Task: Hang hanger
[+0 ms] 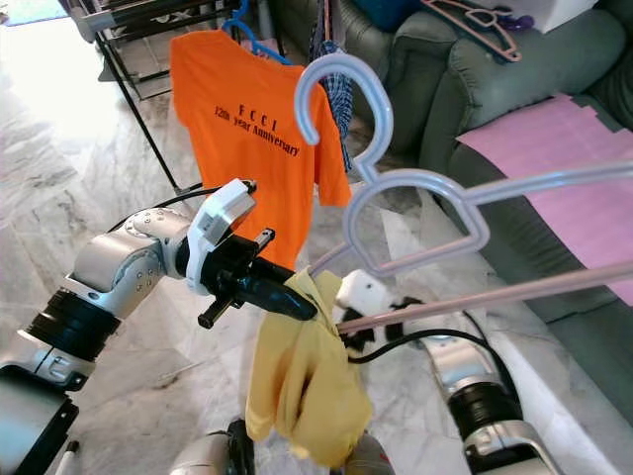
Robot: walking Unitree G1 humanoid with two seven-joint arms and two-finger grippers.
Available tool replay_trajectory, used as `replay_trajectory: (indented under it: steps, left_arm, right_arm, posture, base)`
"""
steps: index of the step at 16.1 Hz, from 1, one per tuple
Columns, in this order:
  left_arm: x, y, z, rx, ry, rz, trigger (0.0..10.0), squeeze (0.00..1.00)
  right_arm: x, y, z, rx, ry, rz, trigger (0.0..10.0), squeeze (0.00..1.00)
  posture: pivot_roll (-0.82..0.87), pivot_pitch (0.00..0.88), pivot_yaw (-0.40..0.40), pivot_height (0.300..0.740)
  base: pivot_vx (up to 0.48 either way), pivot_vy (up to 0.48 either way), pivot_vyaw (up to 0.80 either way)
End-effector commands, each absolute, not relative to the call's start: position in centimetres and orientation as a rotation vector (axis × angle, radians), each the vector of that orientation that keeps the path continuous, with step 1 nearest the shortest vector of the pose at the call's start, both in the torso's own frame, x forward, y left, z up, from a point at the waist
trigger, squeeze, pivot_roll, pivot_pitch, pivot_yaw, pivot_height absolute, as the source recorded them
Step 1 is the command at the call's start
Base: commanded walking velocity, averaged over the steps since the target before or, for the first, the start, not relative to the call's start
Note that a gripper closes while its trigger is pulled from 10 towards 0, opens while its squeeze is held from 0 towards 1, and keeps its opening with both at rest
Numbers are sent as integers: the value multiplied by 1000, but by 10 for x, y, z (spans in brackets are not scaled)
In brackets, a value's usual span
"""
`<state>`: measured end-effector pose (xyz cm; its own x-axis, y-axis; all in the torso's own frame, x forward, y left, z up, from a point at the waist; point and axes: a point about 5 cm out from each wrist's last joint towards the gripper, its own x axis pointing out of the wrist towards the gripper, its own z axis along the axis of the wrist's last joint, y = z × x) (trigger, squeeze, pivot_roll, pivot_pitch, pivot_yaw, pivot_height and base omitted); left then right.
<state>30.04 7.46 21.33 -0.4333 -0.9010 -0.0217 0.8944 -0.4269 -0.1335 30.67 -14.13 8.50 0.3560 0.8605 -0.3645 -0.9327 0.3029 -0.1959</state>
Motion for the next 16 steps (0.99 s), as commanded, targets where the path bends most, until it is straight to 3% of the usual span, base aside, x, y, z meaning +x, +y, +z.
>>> replay_trajectory:
  steps: [1,5,8,11,13,16]
  left_arm:
    - [295,74,218,-64,126,-2058,10000,0]
    - [293,77,217,-62,144,-2054,10000,0]
    - [294,82,214,-58,165,-2035,10000,0]
    - [295,84,213,-56,169,-2029,10000,0]
    - [295,82,214,-53,164,-2034,10000,0]
    - [290,76,220,-51,144,-2076,10000,0]
  right_arm:
    - [299,-143,78,-337,266,1254,10000,0]
    - [283,-150,68,-269,383,1371,10000,0]
    - [284,-179,74,-354,396,1281,10000,0]
    - [260,-197,85,-300,471,1369,10000,0]
    - [243,-193,81,-273,521,1450,10000,0]
    - [254,-161,72,-234,458,1420,10000,0]
  posture:
    - [-129,263,14,740]
    - [-118,264,13,740]
    - [-119,266,12,740]
    - [-131,269,15,740]
    - [-137,271,19,740]
    - [-136,279,27,740]
  base:
    - [0,0,0]
    - [0,0,0]
    - [0,0,0]
    - [0,0,0]
    - [0,0,0]
    - [0,0,0]
